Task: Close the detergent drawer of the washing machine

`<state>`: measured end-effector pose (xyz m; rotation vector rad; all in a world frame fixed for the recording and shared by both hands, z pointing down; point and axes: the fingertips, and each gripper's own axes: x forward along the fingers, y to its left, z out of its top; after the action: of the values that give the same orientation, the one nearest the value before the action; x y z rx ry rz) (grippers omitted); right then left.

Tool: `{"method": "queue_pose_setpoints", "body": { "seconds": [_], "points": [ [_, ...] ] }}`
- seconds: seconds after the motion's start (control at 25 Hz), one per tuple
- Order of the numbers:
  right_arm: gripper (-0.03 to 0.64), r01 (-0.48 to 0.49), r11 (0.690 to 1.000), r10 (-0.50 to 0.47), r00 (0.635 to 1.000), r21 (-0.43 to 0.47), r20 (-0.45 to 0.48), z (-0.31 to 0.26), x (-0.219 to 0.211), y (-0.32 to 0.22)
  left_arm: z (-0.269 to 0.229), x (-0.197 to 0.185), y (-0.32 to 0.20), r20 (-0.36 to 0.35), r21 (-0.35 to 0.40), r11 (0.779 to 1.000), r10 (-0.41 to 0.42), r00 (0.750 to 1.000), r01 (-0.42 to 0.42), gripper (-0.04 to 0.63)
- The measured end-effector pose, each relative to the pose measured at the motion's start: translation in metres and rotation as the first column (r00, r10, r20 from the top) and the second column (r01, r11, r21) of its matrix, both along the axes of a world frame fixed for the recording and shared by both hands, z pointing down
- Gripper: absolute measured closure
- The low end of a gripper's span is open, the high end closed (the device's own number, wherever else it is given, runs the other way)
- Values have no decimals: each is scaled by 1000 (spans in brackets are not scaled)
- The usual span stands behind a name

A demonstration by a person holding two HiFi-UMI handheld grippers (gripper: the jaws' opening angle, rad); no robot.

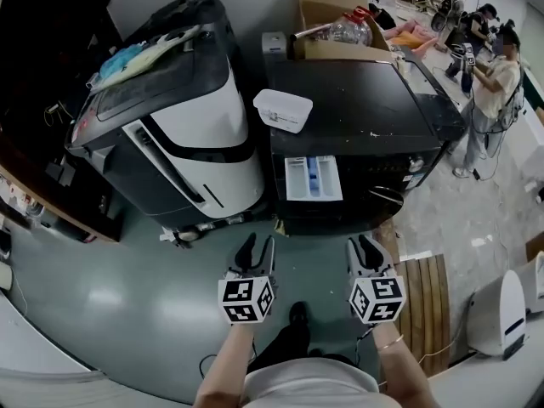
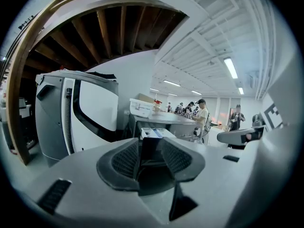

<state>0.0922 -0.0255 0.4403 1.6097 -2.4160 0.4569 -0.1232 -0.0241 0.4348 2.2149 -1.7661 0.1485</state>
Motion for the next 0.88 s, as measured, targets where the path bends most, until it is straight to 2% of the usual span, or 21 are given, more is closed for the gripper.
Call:
{"method": "queue_pose_setpoints", "body": {
  "seconds": [0.4,0.88],
  "points": [
    [518,-78,997,77,997,-30,-26,11,0,-45,13,-6,-49,-18,-30,998,57,998,-58,438],
    [518,-104,994,100,992,-45,-81,23,0,-61,33,4,-64,-24,-70,990,121,992,-123,428]
  ]
}}
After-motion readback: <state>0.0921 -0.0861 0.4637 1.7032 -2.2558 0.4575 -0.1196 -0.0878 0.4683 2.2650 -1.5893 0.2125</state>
